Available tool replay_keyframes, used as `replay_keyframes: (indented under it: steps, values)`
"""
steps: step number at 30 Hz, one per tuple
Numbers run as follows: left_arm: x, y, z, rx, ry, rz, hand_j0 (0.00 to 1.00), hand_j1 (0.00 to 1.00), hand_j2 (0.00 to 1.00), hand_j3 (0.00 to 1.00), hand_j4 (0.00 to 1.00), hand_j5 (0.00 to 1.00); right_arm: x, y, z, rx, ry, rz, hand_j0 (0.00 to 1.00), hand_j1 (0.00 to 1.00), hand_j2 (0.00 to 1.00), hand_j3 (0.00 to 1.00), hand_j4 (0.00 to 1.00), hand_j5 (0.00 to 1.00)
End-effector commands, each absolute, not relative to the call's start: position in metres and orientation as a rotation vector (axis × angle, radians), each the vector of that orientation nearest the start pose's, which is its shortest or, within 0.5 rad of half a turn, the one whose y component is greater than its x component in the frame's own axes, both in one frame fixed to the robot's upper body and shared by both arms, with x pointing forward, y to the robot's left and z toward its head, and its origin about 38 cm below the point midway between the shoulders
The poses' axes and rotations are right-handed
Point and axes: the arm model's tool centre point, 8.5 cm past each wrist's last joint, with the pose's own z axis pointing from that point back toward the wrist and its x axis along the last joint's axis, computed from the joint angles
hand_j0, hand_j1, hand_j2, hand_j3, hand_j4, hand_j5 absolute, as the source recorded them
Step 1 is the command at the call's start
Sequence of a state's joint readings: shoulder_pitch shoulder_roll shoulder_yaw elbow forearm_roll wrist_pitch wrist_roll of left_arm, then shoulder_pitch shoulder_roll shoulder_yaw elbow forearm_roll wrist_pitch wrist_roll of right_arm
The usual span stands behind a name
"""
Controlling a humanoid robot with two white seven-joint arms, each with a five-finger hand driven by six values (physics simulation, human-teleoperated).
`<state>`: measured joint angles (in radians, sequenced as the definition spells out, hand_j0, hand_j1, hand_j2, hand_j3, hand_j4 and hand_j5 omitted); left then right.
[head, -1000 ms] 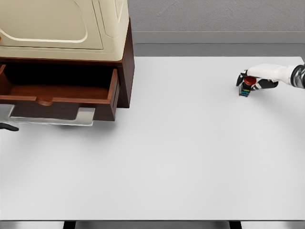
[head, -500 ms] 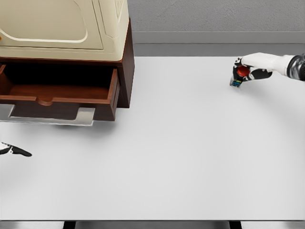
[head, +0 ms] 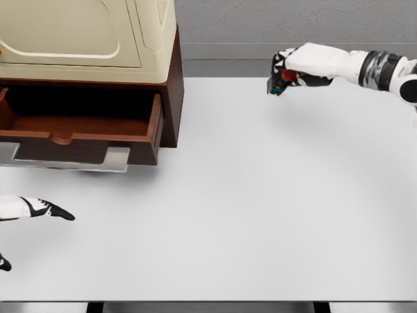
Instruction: Open the cabinet drawer with left arm, and place a switch into the drawer with right arm
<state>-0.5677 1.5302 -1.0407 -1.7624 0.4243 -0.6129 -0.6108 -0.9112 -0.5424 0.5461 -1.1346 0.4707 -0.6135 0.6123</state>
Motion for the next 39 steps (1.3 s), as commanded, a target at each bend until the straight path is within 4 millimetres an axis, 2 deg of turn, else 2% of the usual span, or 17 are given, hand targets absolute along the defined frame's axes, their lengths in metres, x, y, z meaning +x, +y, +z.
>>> replay_keyframes:
  steps: [1, 2, 6, 8, 11, 14, 15, 16, 20, 22, 26, 32, 37, 39]
  values:
    - [0.282, 0.407, 0.226, -0.242, -1.1, -1.779, 1.0, 1.0, 1.0, 1.0, 1.0, 1.0, 0.505, -0.233, 0.295, -0.503, -1.602, 2.055, 0.17, 0.17, 0.17, 0.17, 0.17, 0.17]
    - [0.282, 0.406, 0.225, -0.246, -1.104, -1.779, 1.0, 1.0, 1.0, 1.0, 1.0, 1.0, 0.5, -0.225, 0.302, -0.47, -1.657, 2.05, 0.17, 0.17, 0.17, 0.17, 0.17, 0.17]
    - [0.283, 0.404, 0.224, -0.246, -1.101, -1.79, 1.0, 1.0, 1.0, 1.0, 1.0, 1.0, 0.492, -0.196, 0.314, -0.452, -1.697, 2.137, 0.17, 0.17, 0.17, 0.17, 0.17, 0.17]
    - [0.283, 0.405, 0.223, -0.245, -1.099, -1.793, 1.0, 1.0, 1.0, 1.0, 1.0, 1.0, 0.494, -0.173, 0.332, -0.457, -1.743, 2.172, 0.17, 0.17, 0.17, 0.17, 0.17, 0.17]
    - [0.281, 0.404, 0.221, -0.25, -1.092, -1.794, 1.0, 1.0, 1.0, 1.0, 1.0, 1.0, 0.488, -0.127, 0.334, -0.396, -1.775, 2.264, 0.17, 0.17, 0.17, 0.17, 0.17, 0.17]
    - [0.281, 0.404, 0.221, -0.25, -1.092, -1.794, 1.0, 1.0, 1.0, 1.0, 1.0, 1.0, 0.485, -0.114, 0.332, -0.376, -1.778, 2.298, 0.17, 0.17, 0.17, 0.17, 0.17, 0.17]
    - [0.281, 0.404, 0.221, -0.25, -1.092, -1.794, 1.0, 1.0, 1.0, 1.0, 1.0, 1.0, 0.482, -0.103, 0.326, -0.347, -1.766, 2.333, 0.17, 0.17, 0.17, 0.17, 0.17, 0.17]
    - [0.281, 0.404, 0.221, -0.25, -1.092, -1.794, 1.0, 1.0, 1.0, 1.0, 1.0, 1.0, 0.48, -0.094, 0.327, -0.339, -1.771, 2.358, 0.17, 0.17, 0.17, 0.17, 0.17, 0.17]
    - [0.281, 0.405, 0.221, -0.249, -1.09, -1.794, 1.0, 1.0, 1.0, 1.0, 1.0, 1.0, 0.472, -0.071, 0.348, -0.338, -1.846, 2.381, 0.18, 0.18, 0.18, 0.18, 0.18, 0.18]
    - [0.281, 0.404, 0.221, -0.25, -1.092, -1.794, 1.0, 1.0, 1.0, 1.0, 1.0, 1.0, 0.465, -0.063, 0.367, -0.267, -1.905, 2.384, 0.18, 0.18, 0.18, 0.18, 0.18, 0.18]
    - [0.281, 0.404, 0.22, -0.251, -1.09, -1.795, 1.0, 1.0, 1.0, 1.0, 1.0, 1.0, 0.457, -0.052, 0.377, -0.224, -1.944, 2.401, 0.19, 0.19, 0.19, 0.19, 0.19, 0.19]
    - [0.281, 0.404, 0.22, -0.251, -1.09, -1.795, 1.0, 1.0, 1.0, 1.0, 1.0, 1.0, 0.433, 0.008, 0.381, -0.125, -1.989, 2.519, 0.19, 0.19, 0.19, 0.19, 0.19, 0.19]
    - [0.281, 0.404, 0.22, -0.252, -1.091, -1.795, 1.0, 1.0, 1.0, 1.0, 1.0, 1.0, 0.455, 0.038, 0.373, -0.088, -1.932, 2.474, 0.18, 0.18, 0.18, 0.18, 0.18, 0.18]
    - [0.28, 0.405, 0.219, -0.256, -1.085, -1.793, 1.0, 1.0, 1.0, 1.0, 1.0, 1.0, 0.472, 0.041, 0.37, -0.098, -1.882, 2.437, 0.18, 0.18, 0.18, 0.18, 0.18, 0.18]
